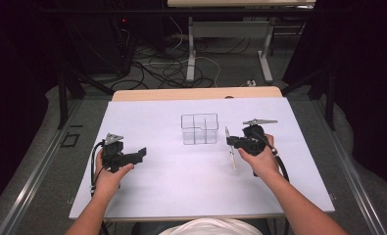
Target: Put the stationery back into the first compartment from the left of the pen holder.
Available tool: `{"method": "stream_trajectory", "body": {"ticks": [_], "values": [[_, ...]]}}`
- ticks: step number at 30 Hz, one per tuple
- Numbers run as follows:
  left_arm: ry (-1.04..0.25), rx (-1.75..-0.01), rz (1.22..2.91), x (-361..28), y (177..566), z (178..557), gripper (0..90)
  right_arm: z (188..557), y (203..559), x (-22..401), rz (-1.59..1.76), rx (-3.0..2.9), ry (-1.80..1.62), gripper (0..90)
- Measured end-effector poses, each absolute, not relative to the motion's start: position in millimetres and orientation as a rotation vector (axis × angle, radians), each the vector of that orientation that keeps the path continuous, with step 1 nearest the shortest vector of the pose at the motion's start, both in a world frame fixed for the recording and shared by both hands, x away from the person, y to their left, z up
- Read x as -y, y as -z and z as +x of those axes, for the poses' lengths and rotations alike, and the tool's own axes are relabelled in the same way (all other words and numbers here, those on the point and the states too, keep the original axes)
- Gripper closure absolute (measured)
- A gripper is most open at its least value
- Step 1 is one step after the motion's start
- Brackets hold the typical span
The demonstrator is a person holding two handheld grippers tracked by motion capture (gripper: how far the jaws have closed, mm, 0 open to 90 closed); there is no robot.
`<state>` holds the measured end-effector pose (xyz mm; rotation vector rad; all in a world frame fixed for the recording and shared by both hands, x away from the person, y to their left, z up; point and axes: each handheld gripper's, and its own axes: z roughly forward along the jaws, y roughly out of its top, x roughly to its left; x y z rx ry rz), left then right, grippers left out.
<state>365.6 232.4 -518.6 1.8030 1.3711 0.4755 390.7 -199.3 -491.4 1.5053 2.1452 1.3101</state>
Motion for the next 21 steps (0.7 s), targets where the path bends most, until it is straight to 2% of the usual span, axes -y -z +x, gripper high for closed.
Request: {"method": "stream_trajectory", "body": {"ticks": [21], "values": [[-0.461, -1.347, 1.813, -230, 517, 364, 5.4, 388, 475, 182, 1.227, -2.019, -1.419, 79.9]]}}
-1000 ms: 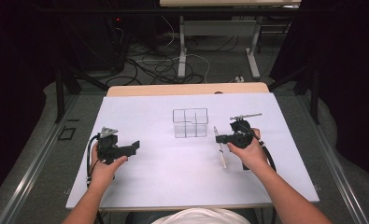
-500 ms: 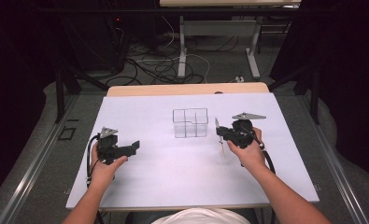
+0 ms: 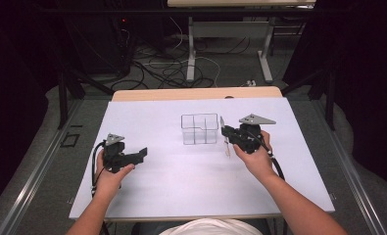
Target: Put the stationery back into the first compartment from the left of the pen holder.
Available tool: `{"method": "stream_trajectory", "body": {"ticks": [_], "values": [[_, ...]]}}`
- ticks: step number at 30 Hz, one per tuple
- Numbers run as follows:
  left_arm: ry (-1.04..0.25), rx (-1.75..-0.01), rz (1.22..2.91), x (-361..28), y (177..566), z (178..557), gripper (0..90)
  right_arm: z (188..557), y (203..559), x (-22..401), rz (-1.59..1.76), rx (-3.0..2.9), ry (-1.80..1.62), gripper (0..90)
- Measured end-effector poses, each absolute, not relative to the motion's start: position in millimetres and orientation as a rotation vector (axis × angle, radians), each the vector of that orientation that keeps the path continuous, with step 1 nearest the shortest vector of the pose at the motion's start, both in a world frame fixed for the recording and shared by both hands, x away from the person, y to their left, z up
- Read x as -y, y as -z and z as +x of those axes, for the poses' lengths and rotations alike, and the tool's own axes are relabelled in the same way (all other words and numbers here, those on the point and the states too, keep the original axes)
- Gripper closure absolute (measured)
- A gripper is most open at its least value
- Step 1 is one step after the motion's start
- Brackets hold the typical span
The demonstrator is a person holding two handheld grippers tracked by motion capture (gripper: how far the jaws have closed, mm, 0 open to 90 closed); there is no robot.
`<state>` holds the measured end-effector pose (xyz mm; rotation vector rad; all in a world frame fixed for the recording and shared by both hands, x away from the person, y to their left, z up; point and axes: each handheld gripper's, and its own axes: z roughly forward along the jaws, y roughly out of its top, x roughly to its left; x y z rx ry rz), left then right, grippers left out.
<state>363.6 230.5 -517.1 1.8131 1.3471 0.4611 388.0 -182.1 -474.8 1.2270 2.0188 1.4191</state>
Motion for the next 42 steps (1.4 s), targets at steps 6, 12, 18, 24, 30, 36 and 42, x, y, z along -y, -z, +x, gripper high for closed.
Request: {"method": "stream_trajectory", "body": {"ticks": [6, 12, 18, 24, 30, 36, 42], "values": [[-0.460, -1.345, 1.797, -230, 519, 365, 5.5, 394, 468, 172, 1.199, -2.010, -1.450, 79.9], [-0.465, -1.347, 1.799, -230, 518, 364, 6.1, 404, 459, 160, 1.179, -2.006, -1.463, 79.9], [-0.446, -1.346, 1.804, -231, 517, 364, 6.4, 414, 446, 150, 1.169, -1.994, -1.481, 79.8], [-0.451, -1.346, 1.806, -231, 517, 364, 6.4, 427, 432, 140, 1.167, -1.991, -1.479, 79.8], [-0.453, -1.349, 1.797, -232, 518, 364, 6.4, 441, 421, 129, 1.178, -1.986, -1.479, 79.9], [-0.458, -1.359, 1.790, -233, 518, 365, 6.4, 453, 410, 118, 1.173, -1.987, -1.471, 79.8], [-0.461, -1.361, 1.784, -234, 519, 366, 6.4, 464, 403, 108, 1.161, -1.985, -1.456, 79.8]]}}
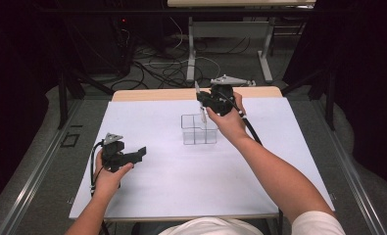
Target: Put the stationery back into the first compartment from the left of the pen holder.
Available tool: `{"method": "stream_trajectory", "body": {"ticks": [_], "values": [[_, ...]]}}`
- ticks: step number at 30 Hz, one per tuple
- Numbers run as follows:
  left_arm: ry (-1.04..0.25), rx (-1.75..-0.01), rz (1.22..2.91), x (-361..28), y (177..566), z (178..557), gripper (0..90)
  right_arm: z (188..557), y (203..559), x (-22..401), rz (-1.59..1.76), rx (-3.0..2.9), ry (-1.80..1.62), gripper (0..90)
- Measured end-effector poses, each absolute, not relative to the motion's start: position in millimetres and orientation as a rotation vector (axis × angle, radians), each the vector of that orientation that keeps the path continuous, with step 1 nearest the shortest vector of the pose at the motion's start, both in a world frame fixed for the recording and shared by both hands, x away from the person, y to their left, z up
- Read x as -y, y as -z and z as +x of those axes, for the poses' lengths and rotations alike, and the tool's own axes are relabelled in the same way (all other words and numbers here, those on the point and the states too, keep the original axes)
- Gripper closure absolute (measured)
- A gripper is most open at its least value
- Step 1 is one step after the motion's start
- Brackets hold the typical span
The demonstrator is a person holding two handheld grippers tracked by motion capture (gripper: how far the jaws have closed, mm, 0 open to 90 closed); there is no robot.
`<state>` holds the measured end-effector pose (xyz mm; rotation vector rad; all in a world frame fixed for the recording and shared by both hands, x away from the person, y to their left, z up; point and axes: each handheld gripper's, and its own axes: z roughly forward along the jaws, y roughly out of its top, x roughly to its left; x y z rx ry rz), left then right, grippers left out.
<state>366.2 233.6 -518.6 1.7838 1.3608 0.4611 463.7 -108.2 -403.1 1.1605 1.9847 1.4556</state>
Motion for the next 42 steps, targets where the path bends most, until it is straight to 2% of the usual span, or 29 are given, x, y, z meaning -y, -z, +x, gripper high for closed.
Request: {"method": "stream_trajectory", "body": {"ticks": [22, 42], "values": [[-0.455, -1.354, 1.798, -234, 518, 364, 6.8, 484, 415, 81, 1.169, -1.968, -1.413, 79.8], [-0.457, -1.341, 1.788, -234, 517, 363, 6.9, 482, 432, 53, 1.150, -2.024, -1.377, 79.8]]}}
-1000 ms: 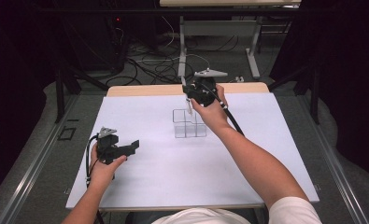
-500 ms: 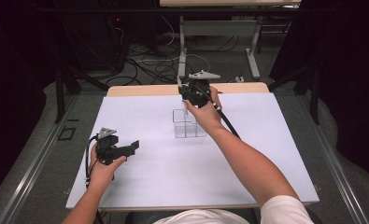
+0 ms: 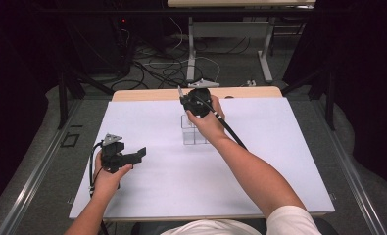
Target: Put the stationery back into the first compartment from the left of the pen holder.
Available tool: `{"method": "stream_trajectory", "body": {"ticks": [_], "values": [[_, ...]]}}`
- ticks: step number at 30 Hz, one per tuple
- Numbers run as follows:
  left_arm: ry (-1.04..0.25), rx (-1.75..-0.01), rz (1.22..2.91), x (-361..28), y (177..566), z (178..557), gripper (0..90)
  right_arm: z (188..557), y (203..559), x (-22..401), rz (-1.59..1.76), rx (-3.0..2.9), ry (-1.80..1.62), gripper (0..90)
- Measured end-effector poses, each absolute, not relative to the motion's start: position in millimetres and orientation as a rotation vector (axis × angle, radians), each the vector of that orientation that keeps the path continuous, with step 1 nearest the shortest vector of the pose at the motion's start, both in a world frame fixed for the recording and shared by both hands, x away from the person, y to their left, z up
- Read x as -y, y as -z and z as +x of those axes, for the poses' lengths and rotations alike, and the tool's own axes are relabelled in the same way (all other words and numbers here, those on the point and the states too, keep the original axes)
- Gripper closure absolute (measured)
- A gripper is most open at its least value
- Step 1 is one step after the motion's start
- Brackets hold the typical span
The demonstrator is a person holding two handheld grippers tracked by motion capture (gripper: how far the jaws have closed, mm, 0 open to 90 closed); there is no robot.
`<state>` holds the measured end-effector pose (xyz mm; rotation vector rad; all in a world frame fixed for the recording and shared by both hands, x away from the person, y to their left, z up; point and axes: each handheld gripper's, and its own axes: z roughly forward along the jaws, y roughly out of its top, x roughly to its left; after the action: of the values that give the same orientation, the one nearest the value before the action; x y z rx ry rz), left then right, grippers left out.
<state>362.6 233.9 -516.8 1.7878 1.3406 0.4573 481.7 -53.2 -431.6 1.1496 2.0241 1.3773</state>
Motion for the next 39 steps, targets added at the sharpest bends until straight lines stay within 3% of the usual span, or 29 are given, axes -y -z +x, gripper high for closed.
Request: {"method": "stream_trajectory", "body": {"ticks": [34, 39], "values": [[-0.452, -1.340, 1.801, -233, 517, 363, 7.0, 483, 452, 56, 1.198, -2.091, -1.309, 79.3], [-0.451, -1.342, 1.806, -233, 518, 364, 7.0, 481, 456, 60, 1.192, -2.099, -1.330, 71.8]]}}
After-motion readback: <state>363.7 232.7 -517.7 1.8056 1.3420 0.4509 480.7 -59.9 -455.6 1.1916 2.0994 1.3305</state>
